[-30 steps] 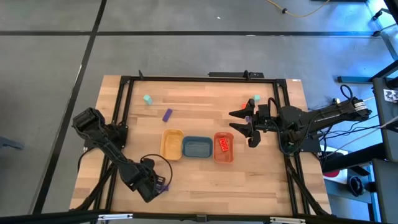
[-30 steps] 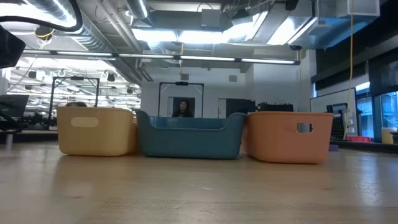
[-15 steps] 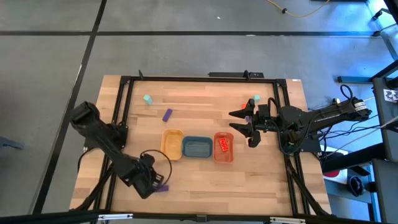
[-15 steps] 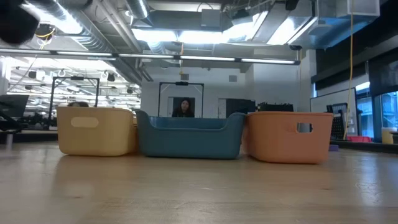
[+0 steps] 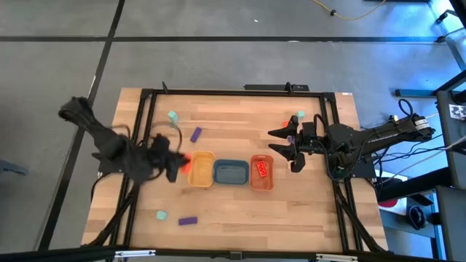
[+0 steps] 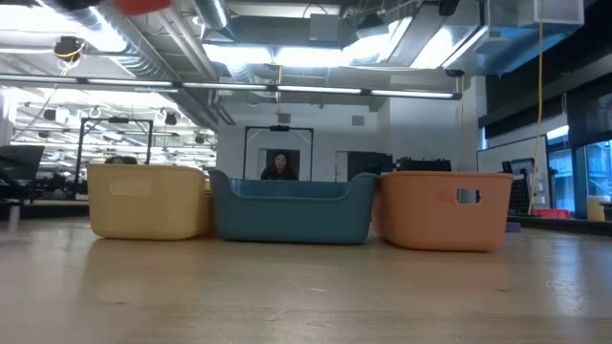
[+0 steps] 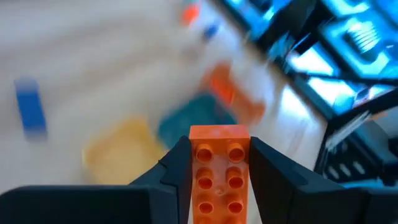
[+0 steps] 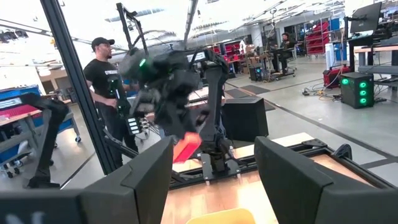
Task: Sort & place blocks by color
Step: Put the bottom orange game piece into the orange bin
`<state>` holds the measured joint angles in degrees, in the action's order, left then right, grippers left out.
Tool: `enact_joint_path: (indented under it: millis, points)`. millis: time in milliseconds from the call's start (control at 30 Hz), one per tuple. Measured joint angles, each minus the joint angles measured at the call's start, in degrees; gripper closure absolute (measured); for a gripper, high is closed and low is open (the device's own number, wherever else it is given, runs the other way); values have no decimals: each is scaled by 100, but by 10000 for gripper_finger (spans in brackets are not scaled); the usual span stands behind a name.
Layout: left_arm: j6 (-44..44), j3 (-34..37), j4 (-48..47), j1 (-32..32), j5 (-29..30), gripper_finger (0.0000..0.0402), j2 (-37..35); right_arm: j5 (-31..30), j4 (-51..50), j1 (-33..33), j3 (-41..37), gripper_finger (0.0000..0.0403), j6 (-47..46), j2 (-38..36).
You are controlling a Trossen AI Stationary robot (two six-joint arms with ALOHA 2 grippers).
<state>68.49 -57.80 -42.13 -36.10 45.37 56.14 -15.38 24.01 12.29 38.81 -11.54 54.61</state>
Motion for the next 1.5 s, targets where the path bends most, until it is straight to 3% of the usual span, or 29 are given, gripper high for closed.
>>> enact_joint_path:
  millis: [100,233,400,567,767,1167,1267,1500]
  points:
    - [-1767,0,758,660,-203,284,-267,1,20,1,0,173,-11,0]
    - [-3671,0,1817,1545,-959,284,-328,0,23,-1,0,173,-20,0]
    - [-4863,49,3074,2405,-2239,284,-230,0,24,0,0,173,-29,0]
    - [-5095,875,5320,2810,-3249,284,-217,0,27,-1,0,173,-36,0]
    - [-4777,1913,7244,2939,-3432,284,-209,0,66,1,0,173,-41,0]
    - [-4761,2028,7393,2933,-3419,284,-210,0,61,1,0,173,-46,0]
    - [-4760,2028,7393,2933,-3417,284,-210,0,66,1,0,173,-478,54]
    - [-4800,1835,7497,2933,-3315,284,143,-16,9,-47,435,173,-985,812]
